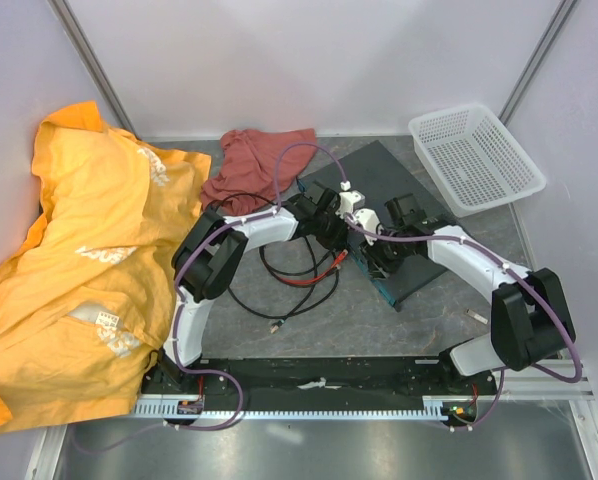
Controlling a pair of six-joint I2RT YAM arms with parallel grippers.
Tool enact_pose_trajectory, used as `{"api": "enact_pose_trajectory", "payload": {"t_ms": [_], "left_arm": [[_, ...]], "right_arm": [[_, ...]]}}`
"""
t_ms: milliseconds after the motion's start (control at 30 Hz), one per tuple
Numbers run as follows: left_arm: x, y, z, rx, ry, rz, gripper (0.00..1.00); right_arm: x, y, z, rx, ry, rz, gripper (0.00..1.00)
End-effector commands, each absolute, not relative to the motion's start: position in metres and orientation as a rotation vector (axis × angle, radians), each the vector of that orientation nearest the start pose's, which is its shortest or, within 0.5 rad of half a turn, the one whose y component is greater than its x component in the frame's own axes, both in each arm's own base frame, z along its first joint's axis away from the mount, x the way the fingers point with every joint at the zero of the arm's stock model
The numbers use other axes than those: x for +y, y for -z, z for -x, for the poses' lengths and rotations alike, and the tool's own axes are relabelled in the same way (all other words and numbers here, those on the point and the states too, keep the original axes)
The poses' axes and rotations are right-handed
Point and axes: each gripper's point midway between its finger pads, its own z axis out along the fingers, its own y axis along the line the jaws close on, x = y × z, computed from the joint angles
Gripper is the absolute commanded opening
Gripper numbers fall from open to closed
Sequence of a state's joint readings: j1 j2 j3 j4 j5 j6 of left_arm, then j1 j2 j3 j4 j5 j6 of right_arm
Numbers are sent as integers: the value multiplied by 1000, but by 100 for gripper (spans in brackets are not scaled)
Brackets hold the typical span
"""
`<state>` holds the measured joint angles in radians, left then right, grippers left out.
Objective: Pull the plug from the switch port
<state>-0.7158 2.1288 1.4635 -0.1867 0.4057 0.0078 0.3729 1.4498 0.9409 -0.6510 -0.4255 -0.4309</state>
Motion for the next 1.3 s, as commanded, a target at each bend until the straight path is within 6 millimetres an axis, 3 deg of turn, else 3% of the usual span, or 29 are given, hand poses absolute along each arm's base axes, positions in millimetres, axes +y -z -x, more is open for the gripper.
{"api": "enact_pose_trajectory", "payload": {"t_ms": [0,233,333,600,833,1133,1267], "left_arm": [[-417,-55,-371,2092,821,-980,2],[-410,-55,-368,2102,855,-991,2],[-409,-54,-366,2101,878,-998,1],[-400,-53,-357,2094,869,-1027,2],[-393,-64,-347,2083,877,-1029,1],[-355,-39,-315,2151,854,-1079,2],[-344,-37,-306,2153,846,-1098,2]], "right_arm": [[176,-82,-258,2262,-519,1272,35],[199,-70,-263,2171,-470,1398,33],[190,-57,-265,2124,-363,1458,32],[162,-42,-295,2068,-50,1524,31],[146,-37,-316,2065,131,1456,29],[134,-35,-328,2043,245,1382,24],[126,-33,-329,2042,271,1363,24]]}}
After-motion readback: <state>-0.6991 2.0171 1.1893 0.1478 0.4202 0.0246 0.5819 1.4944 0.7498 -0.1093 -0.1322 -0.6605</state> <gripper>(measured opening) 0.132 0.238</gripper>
